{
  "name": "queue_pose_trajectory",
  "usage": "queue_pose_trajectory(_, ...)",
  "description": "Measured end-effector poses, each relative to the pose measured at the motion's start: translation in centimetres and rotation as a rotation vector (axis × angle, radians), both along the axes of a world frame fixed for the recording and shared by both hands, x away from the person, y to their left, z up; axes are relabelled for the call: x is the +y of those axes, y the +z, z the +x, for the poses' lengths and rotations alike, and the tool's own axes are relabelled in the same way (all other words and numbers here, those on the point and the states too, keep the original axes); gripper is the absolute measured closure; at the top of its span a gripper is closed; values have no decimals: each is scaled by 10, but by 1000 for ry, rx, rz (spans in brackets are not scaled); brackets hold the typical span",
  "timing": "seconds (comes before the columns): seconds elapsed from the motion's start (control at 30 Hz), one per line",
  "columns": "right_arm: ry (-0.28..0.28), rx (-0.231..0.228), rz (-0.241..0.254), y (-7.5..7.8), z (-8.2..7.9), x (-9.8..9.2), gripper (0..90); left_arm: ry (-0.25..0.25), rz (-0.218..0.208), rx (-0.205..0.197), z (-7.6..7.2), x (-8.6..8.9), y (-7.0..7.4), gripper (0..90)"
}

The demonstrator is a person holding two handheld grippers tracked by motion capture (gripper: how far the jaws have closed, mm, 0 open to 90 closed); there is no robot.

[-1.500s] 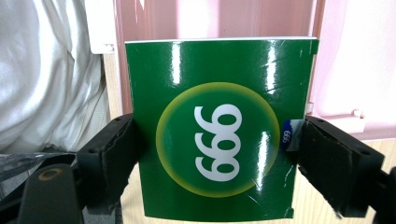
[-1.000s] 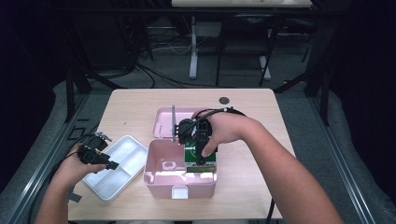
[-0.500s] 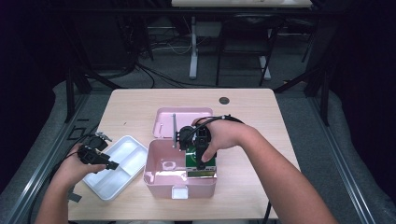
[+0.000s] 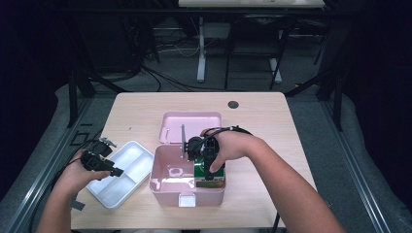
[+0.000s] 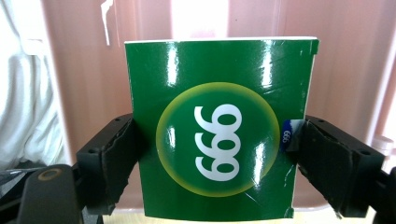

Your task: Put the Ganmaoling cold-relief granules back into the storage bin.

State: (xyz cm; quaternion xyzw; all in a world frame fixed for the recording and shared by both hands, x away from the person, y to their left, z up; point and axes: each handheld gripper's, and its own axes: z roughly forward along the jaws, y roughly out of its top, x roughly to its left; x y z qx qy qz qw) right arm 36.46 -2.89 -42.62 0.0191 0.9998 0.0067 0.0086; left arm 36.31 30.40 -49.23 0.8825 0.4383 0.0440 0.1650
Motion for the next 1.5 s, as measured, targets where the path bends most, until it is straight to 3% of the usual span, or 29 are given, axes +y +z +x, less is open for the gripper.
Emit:
queue_pose_trajectory(0.37,-14,20,13,-20,2,-3,163,0,1,0,0,0,0,450)
queue_pose_trajectory(1.5,-33,38,10,-45,8,-3,158,-3,7,5,1,-1,-2,450)
